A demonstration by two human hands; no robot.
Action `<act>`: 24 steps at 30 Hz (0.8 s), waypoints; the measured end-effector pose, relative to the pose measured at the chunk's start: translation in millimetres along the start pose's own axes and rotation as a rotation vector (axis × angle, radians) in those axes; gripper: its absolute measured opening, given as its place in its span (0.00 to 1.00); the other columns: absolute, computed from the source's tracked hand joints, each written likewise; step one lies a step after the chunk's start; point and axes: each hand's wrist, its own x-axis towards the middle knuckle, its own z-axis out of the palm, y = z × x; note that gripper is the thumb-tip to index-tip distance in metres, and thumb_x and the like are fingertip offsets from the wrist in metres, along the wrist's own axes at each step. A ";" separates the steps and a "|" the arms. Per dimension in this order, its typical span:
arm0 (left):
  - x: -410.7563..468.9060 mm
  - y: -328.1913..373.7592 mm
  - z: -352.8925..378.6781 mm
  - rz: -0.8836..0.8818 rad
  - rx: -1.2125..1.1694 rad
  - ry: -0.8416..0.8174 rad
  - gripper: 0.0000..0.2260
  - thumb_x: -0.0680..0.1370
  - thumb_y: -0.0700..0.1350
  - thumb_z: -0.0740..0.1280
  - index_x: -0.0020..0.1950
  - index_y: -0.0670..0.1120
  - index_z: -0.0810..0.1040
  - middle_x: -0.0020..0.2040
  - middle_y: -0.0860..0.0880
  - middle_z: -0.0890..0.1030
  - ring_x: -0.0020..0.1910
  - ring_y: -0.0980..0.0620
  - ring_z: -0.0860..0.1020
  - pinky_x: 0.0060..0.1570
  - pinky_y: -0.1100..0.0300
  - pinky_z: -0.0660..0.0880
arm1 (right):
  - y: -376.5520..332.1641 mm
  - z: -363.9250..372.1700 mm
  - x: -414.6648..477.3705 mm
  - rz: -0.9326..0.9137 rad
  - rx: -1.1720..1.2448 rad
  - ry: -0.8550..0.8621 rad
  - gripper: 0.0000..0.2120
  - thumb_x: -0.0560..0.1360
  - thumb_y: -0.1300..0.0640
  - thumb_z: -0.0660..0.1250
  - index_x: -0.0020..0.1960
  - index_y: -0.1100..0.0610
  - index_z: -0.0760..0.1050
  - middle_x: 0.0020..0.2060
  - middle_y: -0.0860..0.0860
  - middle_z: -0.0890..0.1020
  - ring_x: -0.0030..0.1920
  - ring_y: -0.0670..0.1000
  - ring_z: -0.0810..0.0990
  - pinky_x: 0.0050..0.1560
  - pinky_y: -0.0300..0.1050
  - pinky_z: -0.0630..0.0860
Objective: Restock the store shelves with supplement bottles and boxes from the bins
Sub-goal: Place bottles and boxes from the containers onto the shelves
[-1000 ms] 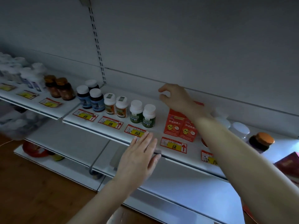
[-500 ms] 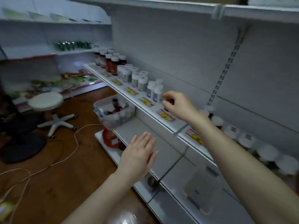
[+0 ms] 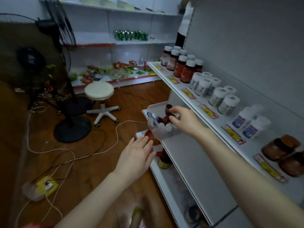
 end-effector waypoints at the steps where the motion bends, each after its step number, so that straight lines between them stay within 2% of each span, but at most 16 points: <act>1: 13.1 -14.7 6.5 -0.006 0.006 0.000 0.19 0.75 0.54 0.58 0.54 0.46 0.82 0.52 0.47 0.83 0.54 0.49 0.81 0.54 0.53 0.74 | 3.4 11.4 18.6 0.001 0.011 -0.016 0.17 0.76 0.58 0.63 0.64 0.59 0.72 0.60 0.55 0.78 0.60 0.53 0.76 0.58 0.42 0.69; 3: 41.2 -42.0 20.4 -0.016 0.010 -0.020 0.15 0.74 0.52 0.65 0.55 0.45 0.82 0.53 0.46 0.83 0.54 0.47 0.80 0.55 0.52 0.73 | 11.3 31.8 55.3 0.028 0.033 -0.043 0.17 0.76 0.58 0.63 0.65 0.59 0.72 0.61 0.55 0.77 0.62 0.53 0.75 0.57 0.39 0.68; 5: 73.2 -68.8 33.2 -0.025 0.008 -0.044 0.16 0.71 0.50 0.72 0.55 0.44 0.81 0.53 0.45 0.83 0.55 0.46 0.80 0.54 0.51 0.74 | 22.3 50.0 95.3 0.059 0.049 -0.066 0.18 0.77 0.58 0.63 0.66 0.59 0.71 0.62 0.55 0.76 0.62 0.52 0.74 0.55 0.37 0.67; 7: 105.3 -92.6 43.1 -0.018 0.023 -0.088 0.17 0.69 0.50 0.74 0.54 0.44 0.82 0.52 0.45 0.83 0.54 0.46 0.81 0.52 0.50 0.75 | 33.6 64.3 132.0 0.109 0.070 -0.088 0.18 0.77 0.59 0.62 0.66 0.60 0.70 0.62 0.55 0.76 0.62 0.52 0.74 0.55 0.36 0.66; 12: 180.3 -147.7 63.3 -0.011 0.020 -0.134 0.14 0.71 0.49 0.73 0.53 0.43 0.82 0.50 0.43 0.83 0.52 0.45 0.81 0.51 0.48 0.76 | 57.5 89.6 200.2 0.207 0.051 -0.128 0.17 0.76 0.58 0.63 0.64 0.63 0.71 0.60 0.58 0.77 0.60 0.54 0.75 0.57 0.40 0.69; 15: 220.1 -177.4 81.2 0.013 -0.001 -0.184 0.14 0.73 0.49 0.69 0.54 0.42 0.81 0.52 0.42 0.83 0.53 0.44 0.81 0.52 0.47 0.76 | 70.5 102.5 230.1 0.281 0.057 -0.144 0.14 0.76 0.59 0.64 0.60 0.63 0.74 0.53 0.57 0.80 0.55 0.55 0.77 0.52 0.43 0.71; 17: 243.1 -192.9 97.9 0.024 -0.066 -0.231 0.17 0.75 0.49 0.66 0.60 0.41 0.78 0.58 0.41 0.80 0.59 0.42 0.77 0.59 0.46 0.71 | 81.5 110.1 242.8 0.340 0.074 -0.140 0.10 0.75 0.60 0.64 0.56 0.61 0.75 0.44 0.52 0.77 0.48 0.51 0.76 0.45 0.39 0.67; 19: 265.6 -205.2 114.5 0.059 -0.133 -0.300 0.19 0.78 0.49 0.63 0.66 0.42 0.73 0.65 0.41 0.74 0.67 0.43 0.71 0.67 0.47 0.63 | 93.7 117.8 251.4 0.391 0.071 -0.110 0.05 0.75 0.59 0.64 0.50 0.59 0.76 0.41 0.50 0.75 0.45 0.49 0.73 0.42 0.39 0.64; 20: 276.5 -211.3 124.3 0.092 -0.157 -0.308 0.19 0.79 0.49 0.62 0.68 0.42 0.72 0.67 0.42 0.73 0.68 0.44 0.69 0.68 0.48 0.61 | 100.3 121.6 254.4 0.436 0.076 -0.095 0.05 0.75 0.59 0.65 0.50 0.59 0.76 0.42 0.52 0.76 0.47 0.51 0.74 0.42 0.41 0.65; 22: 299.4 -223.5 145.5 0.158 -0.203 -0.330 0.19 0.79 0.49 0.61 0.68 0.43 0.71 0.68 0.43 0.72 0.70 0.45 0.67 0.69 0.49 0.59 | 110.2 129.5 257.5 0.547 0.089 -0.080 0.12 0.75 0.59 0.66 0.56 0.63 0.75 0.51 0.58 0.79 0.54 0.55 0.76 0.50 0.44 0.69; 24: 326.1 -236.1 166.8 0.233 -0.234 -0.372 0.18 0.79 0.48 0.62 0.67 0.42 0.72 0.66 0.43 0.73 0.68 0.44 0.69 0.68 0.49 0.61 | 116.8 138.7 258.8 0.661 0.087 -0.058 0.16 0.75 0.58 0.66 0.61 0.64 0.73 0.57 0.60 0.78 0.59 0.57 0.75 0.55 0.43 0.68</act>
